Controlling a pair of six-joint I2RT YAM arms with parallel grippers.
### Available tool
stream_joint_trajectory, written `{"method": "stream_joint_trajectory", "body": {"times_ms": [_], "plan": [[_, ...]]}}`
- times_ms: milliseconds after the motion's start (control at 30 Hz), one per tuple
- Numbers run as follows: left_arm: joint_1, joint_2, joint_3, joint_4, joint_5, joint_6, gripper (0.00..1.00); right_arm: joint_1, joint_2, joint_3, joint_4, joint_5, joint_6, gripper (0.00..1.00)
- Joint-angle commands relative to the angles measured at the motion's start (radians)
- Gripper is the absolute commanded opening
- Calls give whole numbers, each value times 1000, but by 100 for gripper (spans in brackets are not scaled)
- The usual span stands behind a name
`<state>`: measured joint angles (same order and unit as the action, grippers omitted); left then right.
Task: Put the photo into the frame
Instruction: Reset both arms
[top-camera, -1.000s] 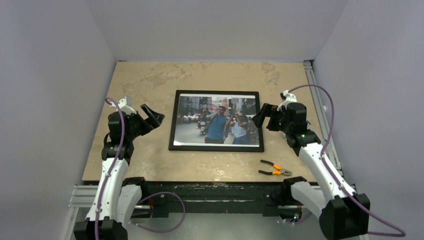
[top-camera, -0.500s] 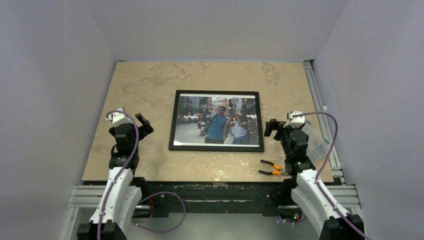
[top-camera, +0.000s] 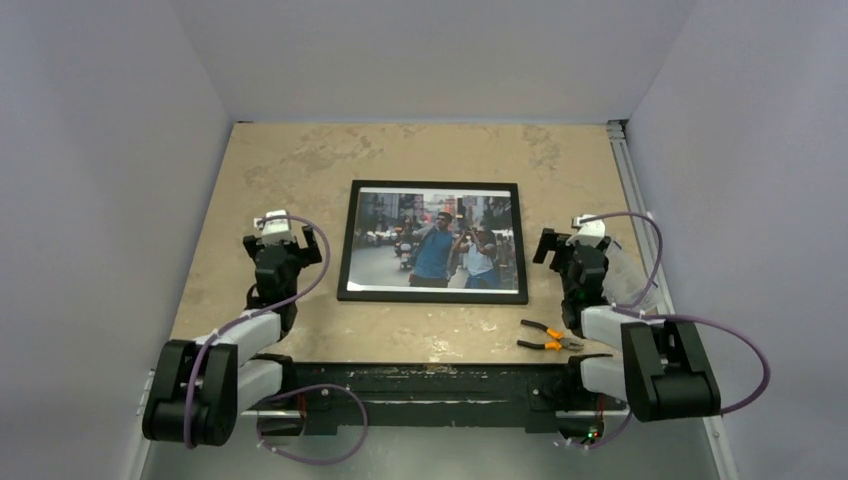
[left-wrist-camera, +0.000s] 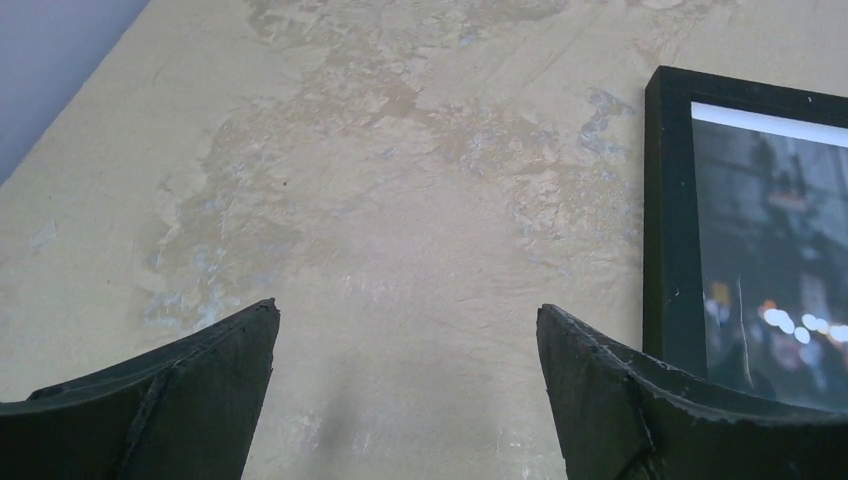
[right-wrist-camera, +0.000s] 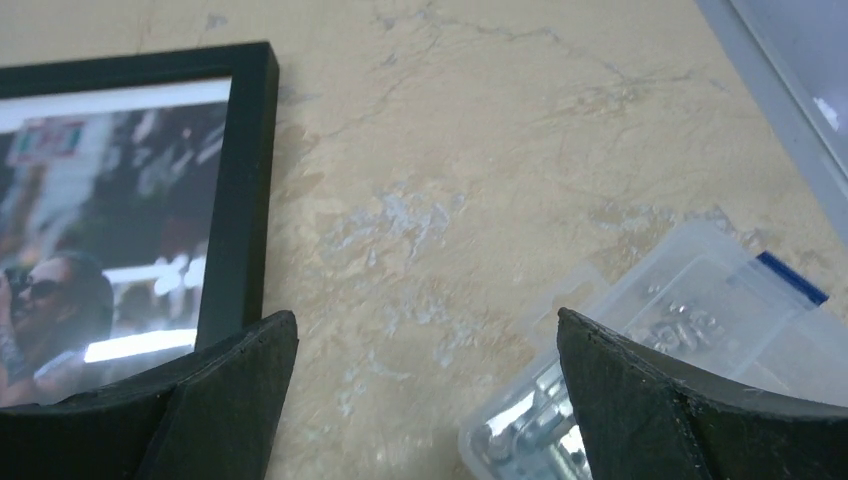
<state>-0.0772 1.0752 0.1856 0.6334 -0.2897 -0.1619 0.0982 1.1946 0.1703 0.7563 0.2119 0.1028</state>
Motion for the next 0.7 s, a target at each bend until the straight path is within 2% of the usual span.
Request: {"method": "stream_joint_trajectory", "body": {"times_ms": [0,67,100,133,200,300,333,433,500,567,667], "plan": [[5,130,18,336,59,129,97,-78,100,57,291,-57,13,98],[5,291,-11,572,57,143,98,-135,223,53,445,-115,55,98],[0,343,-21,669,41,156,99,-141,249,59,441,-145,27,95],[-5,308,-32,625,47,156,100,-141,252,74,394,-157,1,93],[-6,234,-7,486,52,145,100,-139,296,86,424,-139,10,96],[-13,306,99,398,-3,157,100,-136,296,92,411,-145,2,96],[-11,260,120,275,-2,132,100,-135,296,95,405,-147,0,96],[-12,300,77,427,5,154,100,-132,300,98,405,-150,-6,96],[-22,270,111,307,-7,144,100,-131,300,100,401,-149,-7,96],[-19,291,104,362,-8,150,100,-130,300,100,400,-148,-8,96],[-19,276,111,317,-6,143,100,-129,300,101,400,-147,-8,96]]}}
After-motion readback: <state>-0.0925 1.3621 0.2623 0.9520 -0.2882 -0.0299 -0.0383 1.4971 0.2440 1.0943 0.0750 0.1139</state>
